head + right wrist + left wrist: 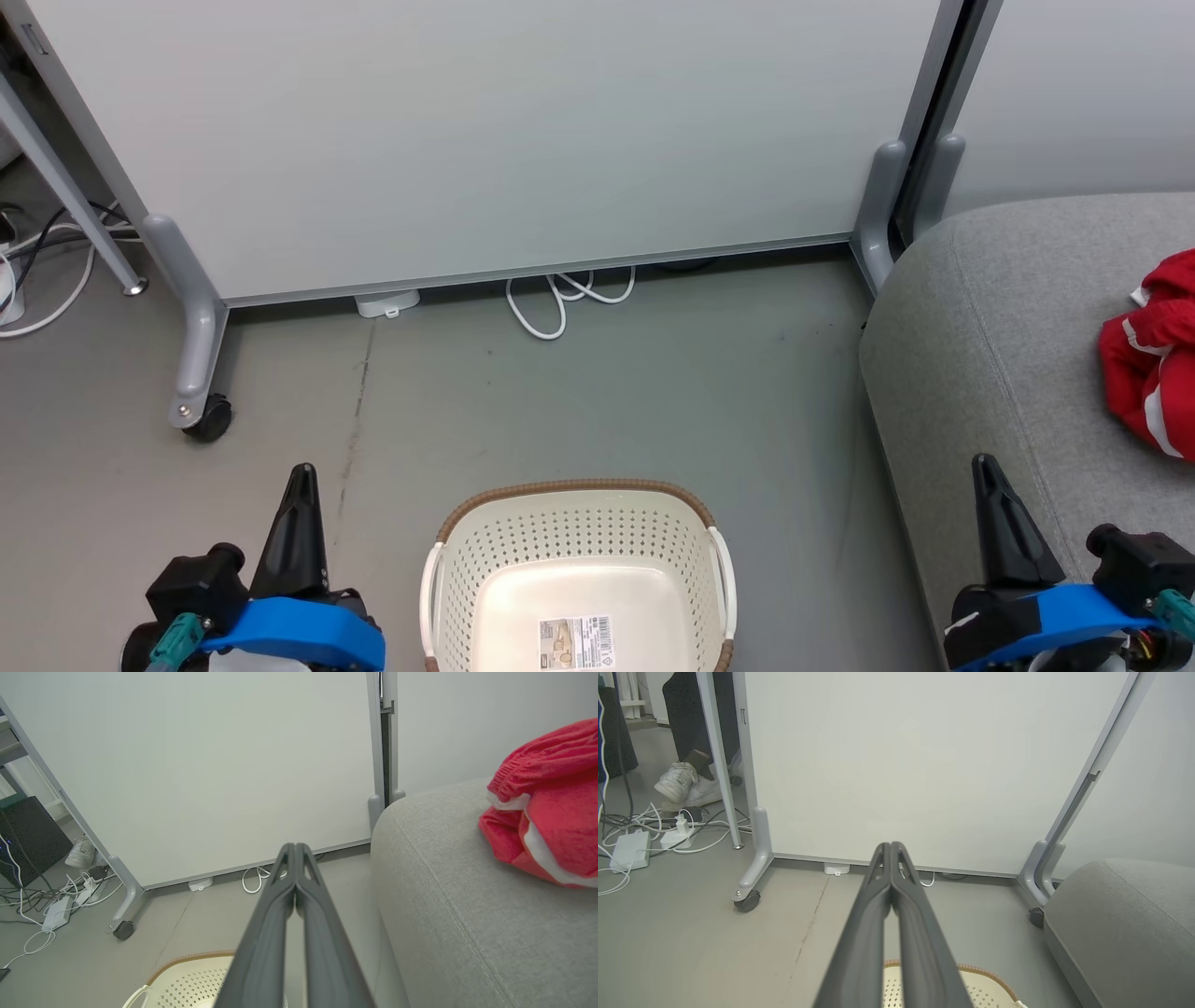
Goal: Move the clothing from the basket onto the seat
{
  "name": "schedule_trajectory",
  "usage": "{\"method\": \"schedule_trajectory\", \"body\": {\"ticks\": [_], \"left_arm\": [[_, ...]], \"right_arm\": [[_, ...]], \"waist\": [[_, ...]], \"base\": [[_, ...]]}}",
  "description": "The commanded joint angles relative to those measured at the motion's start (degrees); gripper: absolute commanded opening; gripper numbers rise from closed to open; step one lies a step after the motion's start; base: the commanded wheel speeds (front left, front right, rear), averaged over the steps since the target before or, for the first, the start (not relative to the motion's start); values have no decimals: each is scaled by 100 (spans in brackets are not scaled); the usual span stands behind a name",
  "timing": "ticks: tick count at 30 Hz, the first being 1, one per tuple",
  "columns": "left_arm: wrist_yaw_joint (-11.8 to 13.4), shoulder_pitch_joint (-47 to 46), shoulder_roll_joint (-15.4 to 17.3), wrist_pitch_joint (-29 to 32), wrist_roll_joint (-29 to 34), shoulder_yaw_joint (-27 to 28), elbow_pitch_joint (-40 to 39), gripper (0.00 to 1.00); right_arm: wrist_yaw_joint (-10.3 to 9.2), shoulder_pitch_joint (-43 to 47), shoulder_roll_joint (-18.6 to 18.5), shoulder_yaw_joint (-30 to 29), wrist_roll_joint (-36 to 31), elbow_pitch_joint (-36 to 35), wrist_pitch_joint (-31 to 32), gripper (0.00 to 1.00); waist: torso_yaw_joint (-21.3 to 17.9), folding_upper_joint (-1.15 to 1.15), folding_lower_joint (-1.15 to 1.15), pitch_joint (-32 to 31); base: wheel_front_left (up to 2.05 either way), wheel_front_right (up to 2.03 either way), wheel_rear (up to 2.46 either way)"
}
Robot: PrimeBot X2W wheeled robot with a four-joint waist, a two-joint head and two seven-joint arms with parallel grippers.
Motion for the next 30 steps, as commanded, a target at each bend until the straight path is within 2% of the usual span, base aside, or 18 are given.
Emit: {"method": "schedule_trajectory", "body": {"ticks": [1,14,30], "left_arm": [[-4,-157,17,32,-171,44,-89,0],[-13,-183,19,357,-1643,111,-176,0],[-22,-237,21,684,-2976,198,-216,0]], "right_arm": [[0,-108,-15,-24,184,-82,43,0],[0,-150,13,-55,1616,-111,385,0],[0,-212,39,-105,2918,-107,718,0]], "waist": [[-1,0,0,-1],[-20,0,0,-13],[-40,0,0,-27]], "base": [[0,0,0],[0,0,0],[0,0,0]]}}
